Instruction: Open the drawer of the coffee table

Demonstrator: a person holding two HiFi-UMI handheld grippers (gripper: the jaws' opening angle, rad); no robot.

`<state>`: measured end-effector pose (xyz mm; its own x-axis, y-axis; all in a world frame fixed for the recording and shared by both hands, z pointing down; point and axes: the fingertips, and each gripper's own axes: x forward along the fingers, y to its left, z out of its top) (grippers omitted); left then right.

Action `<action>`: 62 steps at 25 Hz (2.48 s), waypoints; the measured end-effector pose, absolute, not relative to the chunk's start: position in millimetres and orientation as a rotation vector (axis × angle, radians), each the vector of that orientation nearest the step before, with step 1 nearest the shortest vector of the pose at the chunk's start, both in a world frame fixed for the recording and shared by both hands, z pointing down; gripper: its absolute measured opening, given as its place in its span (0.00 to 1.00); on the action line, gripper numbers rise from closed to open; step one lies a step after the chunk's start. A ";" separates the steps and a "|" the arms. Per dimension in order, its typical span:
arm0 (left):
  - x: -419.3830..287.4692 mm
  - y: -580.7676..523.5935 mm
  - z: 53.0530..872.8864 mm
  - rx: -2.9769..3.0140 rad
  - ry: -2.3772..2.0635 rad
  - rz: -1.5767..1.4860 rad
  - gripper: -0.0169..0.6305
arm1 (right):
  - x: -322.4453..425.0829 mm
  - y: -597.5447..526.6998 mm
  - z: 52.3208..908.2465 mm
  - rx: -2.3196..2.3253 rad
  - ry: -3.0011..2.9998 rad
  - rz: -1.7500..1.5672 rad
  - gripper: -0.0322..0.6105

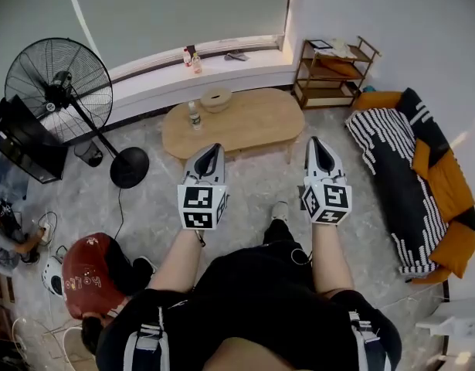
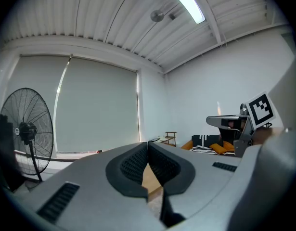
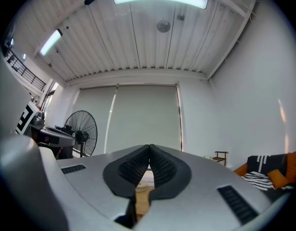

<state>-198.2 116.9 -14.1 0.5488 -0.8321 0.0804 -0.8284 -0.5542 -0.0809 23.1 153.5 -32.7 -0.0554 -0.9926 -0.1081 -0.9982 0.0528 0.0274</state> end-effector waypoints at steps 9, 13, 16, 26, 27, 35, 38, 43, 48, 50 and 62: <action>-136.1 -2.4 7.8 -2.712 1.500 -0.213 0.06 | 96.6 28.0 -7.1 -2.111 2.248 0.129 0.08; -88.6 -86.5 15.8 -2.703 1.543 -0.238 0.06 | 146.2 -63.1 0.3 -2.081 2.276 0.100 0.08; -50.3 -159.7 17.8 -2.698 1.567 -0.249 0.06 | 181.9 -141.0 5.3 -2.060 2.318 0.075 0.08; 17.0 -328.5 34.0 -2.679 1.728 -0.292 0.06 | 255.0 -330.0 28.0 -1.974 2.468 -0.026 0.08; 15.2 -335.8 38.5 -2.678 1.765 -0.292 0.06 | 257.0 -339.3 30.9 -1.970 2.476 -0.036 0.08; -1.0 -370.1 70.3 -2.692 1.873 -0.383 0.06 | 260.7 -384.2 53.2 -1.944 2.524 -0.117 0.08; -4.4 -367.9 84.6 -2.673 1.905 -0.426 0.06 | 262.0 -390.0 68.5 -1.925 2.556 -0.153 0.08; -9.8 -372.7 112.8 -2.682 1.946 -0.458 0.06 | 258.6 -405.1 96.0 -1.924 2.603 -0.176 0.08; -20.0 -365.5 149.2 -2.717 1.978 -0.512 0.06 | 251.0 -400.7 129.7 -1.918 2.684 -0.203 0.08; -26.3 -359.4 166.7 -2.739 1.987 -0.538 0.06 | 246.1 -395.6 144.7 -1.915 2.719 -0.215 0.08; -70.5 -289.2 260.4 -2.819 1.957 -0.567 0.06 | 220.4 -328.6 231.7 -2.007 2.746 -0.277 0.08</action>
